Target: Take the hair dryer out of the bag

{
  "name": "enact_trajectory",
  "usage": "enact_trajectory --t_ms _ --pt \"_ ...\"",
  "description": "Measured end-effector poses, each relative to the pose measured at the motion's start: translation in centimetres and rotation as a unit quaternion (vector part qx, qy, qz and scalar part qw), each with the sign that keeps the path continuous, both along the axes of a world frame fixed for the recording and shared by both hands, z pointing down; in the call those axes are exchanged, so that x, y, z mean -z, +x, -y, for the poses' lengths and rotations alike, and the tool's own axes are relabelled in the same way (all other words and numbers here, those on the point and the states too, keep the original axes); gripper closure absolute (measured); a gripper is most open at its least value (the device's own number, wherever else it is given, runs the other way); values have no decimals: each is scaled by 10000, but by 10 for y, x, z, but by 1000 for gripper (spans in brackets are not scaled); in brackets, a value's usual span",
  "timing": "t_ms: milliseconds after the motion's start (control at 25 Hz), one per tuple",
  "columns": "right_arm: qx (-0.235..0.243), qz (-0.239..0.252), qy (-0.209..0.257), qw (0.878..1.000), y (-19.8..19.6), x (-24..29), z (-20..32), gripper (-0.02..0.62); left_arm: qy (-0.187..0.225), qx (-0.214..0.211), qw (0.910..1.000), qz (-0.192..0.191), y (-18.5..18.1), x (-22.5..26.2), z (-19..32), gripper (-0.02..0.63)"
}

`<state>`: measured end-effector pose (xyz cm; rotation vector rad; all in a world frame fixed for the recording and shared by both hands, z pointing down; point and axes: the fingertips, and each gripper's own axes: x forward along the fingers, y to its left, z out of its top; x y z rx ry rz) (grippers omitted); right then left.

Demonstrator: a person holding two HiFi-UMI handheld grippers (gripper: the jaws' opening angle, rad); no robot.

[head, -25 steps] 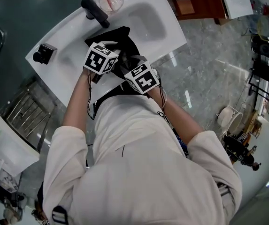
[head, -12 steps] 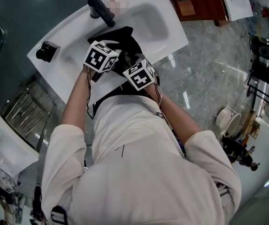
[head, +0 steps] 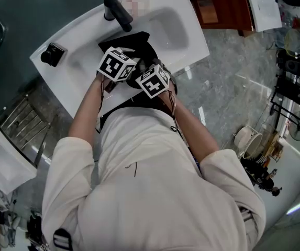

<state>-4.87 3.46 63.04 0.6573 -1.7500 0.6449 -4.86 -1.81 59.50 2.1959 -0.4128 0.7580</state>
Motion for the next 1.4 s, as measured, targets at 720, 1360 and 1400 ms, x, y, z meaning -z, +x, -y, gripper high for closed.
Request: enact_trajectory --t_ms 720,1360,1400 --pt "-70 -147 -841 9963 4 -21 8 355 -258 324 9991 48 -20 -17 -10 572" --pt "-1317 1958 -2712 9332 21 32 23 390 433 60 9978 498 -9 10 -36 572" --pt "-1260 1945 -2749 9331 22 35 20 391 438 118 9975 544 -11 10 -34 572"
